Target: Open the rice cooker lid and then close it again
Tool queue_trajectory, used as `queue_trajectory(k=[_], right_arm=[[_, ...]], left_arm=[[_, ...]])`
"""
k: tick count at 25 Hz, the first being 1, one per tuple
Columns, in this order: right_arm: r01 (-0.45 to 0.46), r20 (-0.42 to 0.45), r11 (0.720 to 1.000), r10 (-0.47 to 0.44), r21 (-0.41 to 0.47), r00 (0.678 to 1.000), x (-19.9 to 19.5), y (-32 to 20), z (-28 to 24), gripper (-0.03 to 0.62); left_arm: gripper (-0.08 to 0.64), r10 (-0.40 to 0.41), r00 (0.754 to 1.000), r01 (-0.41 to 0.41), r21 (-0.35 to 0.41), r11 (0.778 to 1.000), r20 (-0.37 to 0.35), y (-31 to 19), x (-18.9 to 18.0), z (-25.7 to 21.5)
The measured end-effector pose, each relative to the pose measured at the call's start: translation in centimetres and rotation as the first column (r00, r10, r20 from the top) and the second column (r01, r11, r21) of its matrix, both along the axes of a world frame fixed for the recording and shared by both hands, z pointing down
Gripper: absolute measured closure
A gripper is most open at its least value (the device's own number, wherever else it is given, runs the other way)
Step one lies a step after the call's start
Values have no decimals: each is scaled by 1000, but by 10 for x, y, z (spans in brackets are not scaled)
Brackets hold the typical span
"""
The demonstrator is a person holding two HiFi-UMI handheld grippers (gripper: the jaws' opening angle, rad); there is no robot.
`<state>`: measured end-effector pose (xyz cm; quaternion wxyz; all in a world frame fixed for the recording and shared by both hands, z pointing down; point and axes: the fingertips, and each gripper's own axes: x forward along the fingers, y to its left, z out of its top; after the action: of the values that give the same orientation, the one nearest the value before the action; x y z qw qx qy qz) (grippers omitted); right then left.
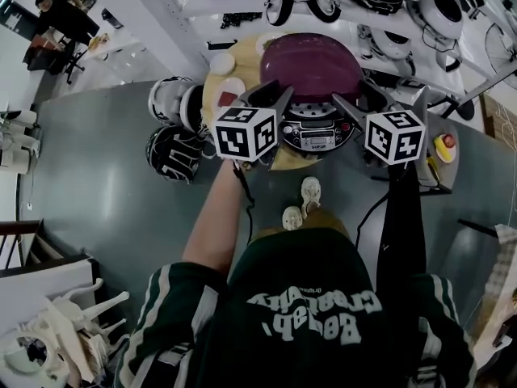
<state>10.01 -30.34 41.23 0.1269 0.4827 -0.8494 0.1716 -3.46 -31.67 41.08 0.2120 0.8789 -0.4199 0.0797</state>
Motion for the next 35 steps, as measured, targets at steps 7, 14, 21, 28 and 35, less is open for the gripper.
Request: queue_trajectory(k=[7,14,21,28,35], right_arm=[[-3,-8,999,3,-47,1000,3,9,29,262],[-15,-25,997,13,-76,1000,2,14,49,263],[-33,-30,994,30,-102,999,3,15,68,262],[-41,-56,992,35,-123,998,3,17,85,264],[-61,-77,991,52,-123,996,2,15,91,270]], left_arm=[[434,4,1000,-3,-34,999,27,9,4,28],[442,-7,999,9,-55,998,36,15,2,48],[444,-10,998,15,-86,996,62,18,4,67],[446,-17,997,25,-105,994,80,21,5,83],[448,-10,995,21,-114,993,95,20,5,89]])
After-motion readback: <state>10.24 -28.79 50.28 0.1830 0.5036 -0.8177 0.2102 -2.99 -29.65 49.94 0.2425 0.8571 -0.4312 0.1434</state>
